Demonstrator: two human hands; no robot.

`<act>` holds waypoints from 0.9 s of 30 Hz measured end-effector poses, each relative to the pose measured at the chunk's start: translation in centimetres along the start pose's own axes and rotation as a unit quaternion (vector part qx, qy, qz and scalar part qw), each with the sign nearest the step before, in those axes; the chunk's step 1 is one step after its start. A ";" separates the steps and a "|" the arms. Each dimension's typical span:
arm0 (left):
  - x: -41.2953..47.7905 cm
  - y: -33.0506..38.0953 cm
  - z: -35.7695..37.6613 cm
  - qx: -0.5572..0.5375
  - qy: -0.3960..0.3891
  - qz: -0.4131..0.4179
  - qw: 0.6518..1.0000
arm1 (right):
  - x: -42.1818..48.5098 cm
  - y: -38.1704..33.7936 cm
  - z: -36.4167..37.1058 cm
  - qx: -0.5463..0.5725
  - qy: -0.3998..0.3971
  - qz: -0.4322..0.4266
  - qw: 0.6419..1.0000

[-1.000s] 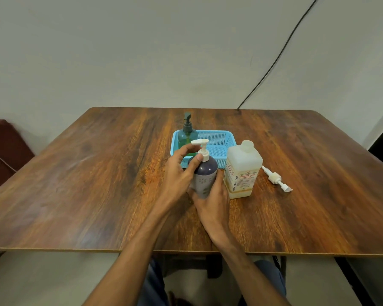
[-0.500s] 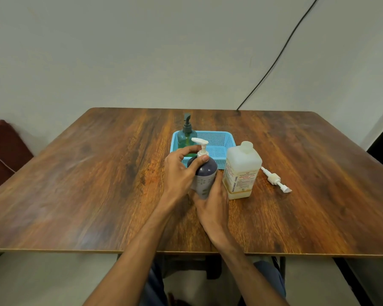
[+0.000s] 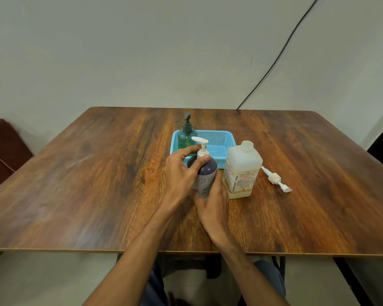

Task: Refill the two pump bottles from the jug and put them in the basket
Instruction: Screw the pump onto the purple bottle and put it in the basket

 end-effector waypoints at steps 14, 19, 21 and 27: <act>-2.7 -2.5 -0.9 -0.064 -0.134 -0.088 0.985 | -0.2 -0.3 -1.1 0.029 -0.023 0.008 0.999; -1.9 -3.1 -0.9 -0.027 -0.130 -0.068 0.989 | -1.4 -0.4 -2.6 0.009 -0.027 -0.003 1.000; -1.8 -2.9 -1.0 -0.026 -0.110 -0.056 0.992 | -1.9 -0.9 -3.7 0.000 -0.007 -0.034 0.999; -0.8 -1.8 -1.1 -0.032 -0.055 -0.023 0.998 | -1.4 -2.6 -8.0 0.031 0.080 -0.118 0.989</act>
Point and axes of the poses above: each hand's wrist, its own x-axis towards the middle knuckle, its own z-axis out of the palm, y = z × x, the point moved 2 cm from there along x, towards the middle knuckle, and after that the axes turned 3 degrees about y, right-handed, at the moved point
